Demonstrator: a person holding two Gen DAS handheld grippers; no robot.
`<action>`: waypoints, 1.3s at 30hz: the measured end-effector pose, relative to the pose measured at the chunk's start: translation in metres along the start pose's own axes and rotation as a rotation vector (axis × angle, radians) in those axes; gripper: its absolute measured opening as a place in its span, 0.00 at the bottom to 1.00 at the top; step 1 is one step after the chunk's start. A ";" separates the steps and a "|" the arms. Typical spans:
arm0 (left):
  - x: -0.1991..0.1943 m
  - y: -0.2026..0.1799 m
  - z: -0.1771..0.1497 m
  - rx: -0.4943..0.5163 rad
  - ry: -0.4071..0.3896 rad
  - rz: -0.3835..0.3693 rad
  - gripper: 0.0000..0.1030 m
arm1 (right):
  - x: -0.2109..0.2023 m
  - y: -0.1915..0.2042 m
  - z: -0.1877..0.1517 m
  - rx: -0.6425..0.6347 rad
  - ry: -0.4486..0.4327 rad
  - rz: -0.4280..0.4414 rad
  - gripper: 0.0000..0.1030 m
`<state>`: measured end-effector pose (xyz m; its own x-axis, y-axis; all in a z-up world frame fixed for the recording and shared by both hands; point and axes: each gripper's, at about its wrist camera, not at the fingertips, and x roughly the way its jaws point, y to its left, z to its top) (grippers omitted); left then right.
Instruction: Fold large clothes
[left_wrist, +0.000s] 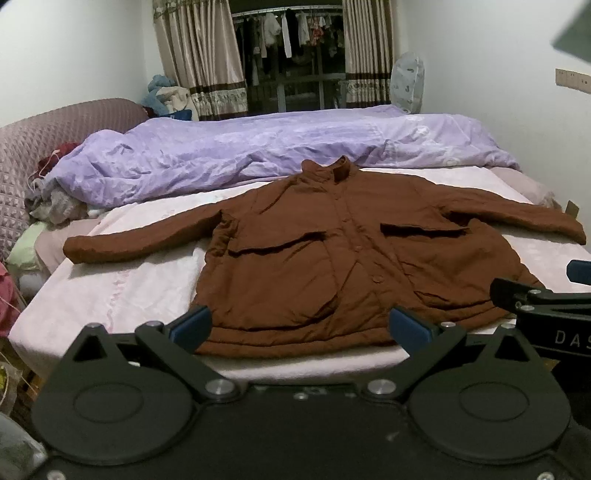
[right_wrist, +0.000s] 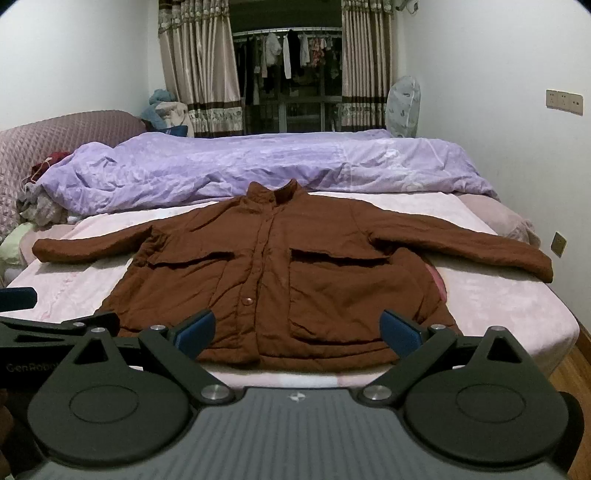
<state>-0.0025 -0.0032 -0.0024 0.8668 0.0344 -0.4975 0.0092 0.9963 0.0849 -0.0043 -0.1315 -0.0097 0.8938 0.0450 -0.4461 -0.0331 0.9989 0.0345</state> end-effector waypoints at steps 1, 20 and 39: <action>0.000 0.000 0.000 -0.005 -0.009 -0.002 1.00 | -0.001 0.000 0.000 -0.005 -0.011 -0.003 1.00; 0.009 0.010 -0.001 -0.027 0.018 0.031 1.00 | -0.001 -0.004 -0.002 0.018 0.005 0.005 1.00; 0.273 0.396 0.066 -0.562 0.184 0.506 1.00 | 0.128 -0.035 0.053 -0.200 0.102 -0.048 1.00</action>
<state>0.2711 0.3956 -0.0472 0.6014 0.4590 -0.6540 -0.6620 0.7445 -0.0862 0.1349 -0.1616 -0.0206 0.8472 -0.0109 -0.5312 -0.0888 0.9828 -0.1618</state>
